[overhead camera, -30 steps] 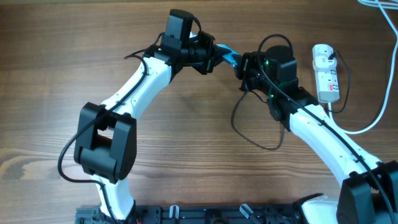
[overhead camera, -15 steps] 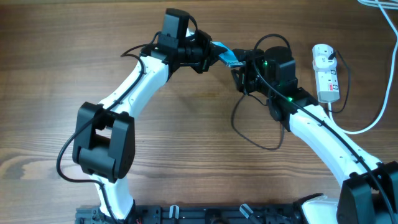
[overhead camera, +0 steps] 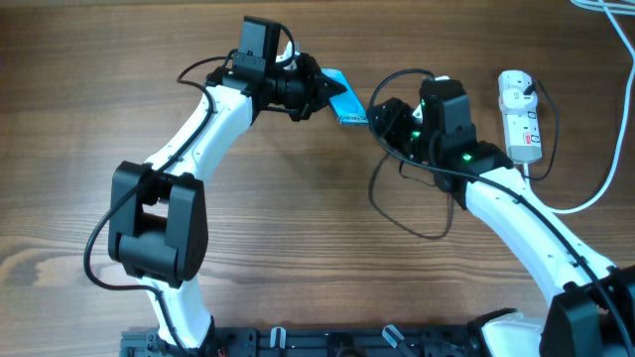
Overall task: Plug charger to phone and switch on socket
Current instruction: 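Release the phone from the right gripper and move toward the cable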
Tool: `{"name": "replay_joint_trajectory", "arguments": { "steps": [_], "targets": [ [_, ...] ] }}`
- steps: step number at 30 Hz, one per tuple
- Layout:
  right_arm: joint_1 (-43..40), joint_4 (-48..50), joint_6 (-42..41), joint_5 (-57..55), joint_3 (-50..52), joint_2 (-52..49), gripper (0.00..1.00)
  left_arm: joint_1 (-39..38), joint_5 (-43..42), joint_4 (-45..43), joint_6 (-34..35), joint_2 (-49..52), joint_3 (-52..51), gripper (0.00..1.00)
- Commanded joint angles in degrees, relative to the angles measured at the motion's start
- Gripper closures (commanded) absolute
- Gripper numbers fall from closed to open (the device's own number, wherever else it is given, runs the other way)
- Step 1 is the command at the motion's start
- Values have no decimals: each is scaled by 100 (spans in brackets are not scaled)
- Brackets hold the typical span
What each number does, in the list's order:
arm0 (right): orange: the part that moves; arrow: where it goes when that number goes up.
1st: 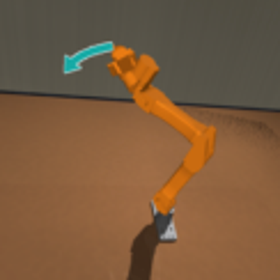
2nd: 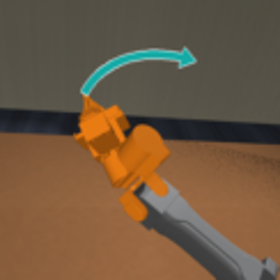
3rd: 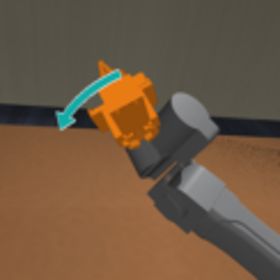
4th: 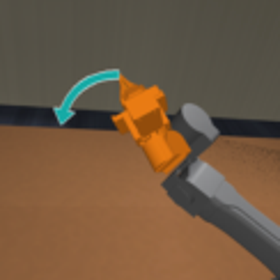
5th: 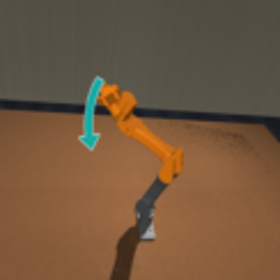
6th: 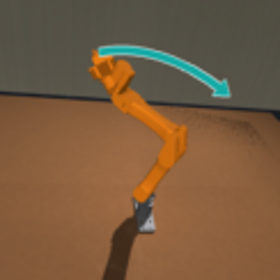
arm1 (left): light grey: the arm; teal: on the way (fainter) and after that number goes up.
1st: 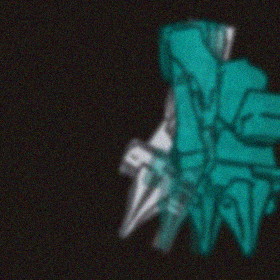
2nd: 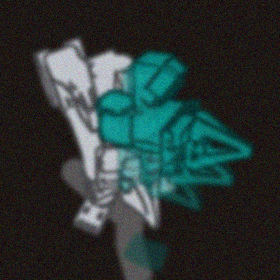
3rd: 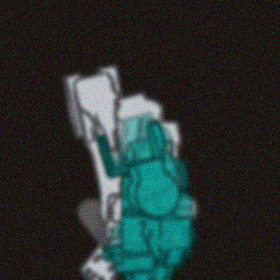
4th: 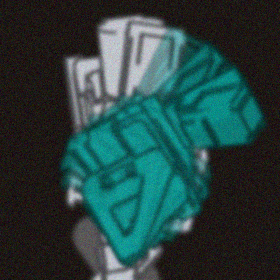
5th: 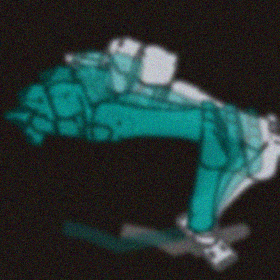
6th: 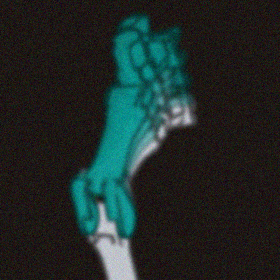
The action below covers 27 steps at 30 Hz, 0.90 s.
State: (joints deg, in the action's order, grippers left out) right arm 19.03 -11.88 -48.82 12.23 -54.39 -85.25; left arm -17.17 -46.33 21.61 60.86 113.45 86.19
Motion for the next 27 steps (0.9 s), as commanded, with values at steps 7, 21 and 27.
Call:
{"name": "replay_joint_trajectory", "arguments": {
  "steps": [7,21,27],
  "targets": [
    [-494,-1121,1241,334,-227,-146,41,31,-17,-127,-221,-133,83,96],
    [-608,-1314,1106,131,-1126,-1906,51,772,98,-116,-664,-133,83,96],
    [-750,-1272,1119,109,-1123,-2402,56,1071,101,-59,-669,-133,83,96]
  ]
}}
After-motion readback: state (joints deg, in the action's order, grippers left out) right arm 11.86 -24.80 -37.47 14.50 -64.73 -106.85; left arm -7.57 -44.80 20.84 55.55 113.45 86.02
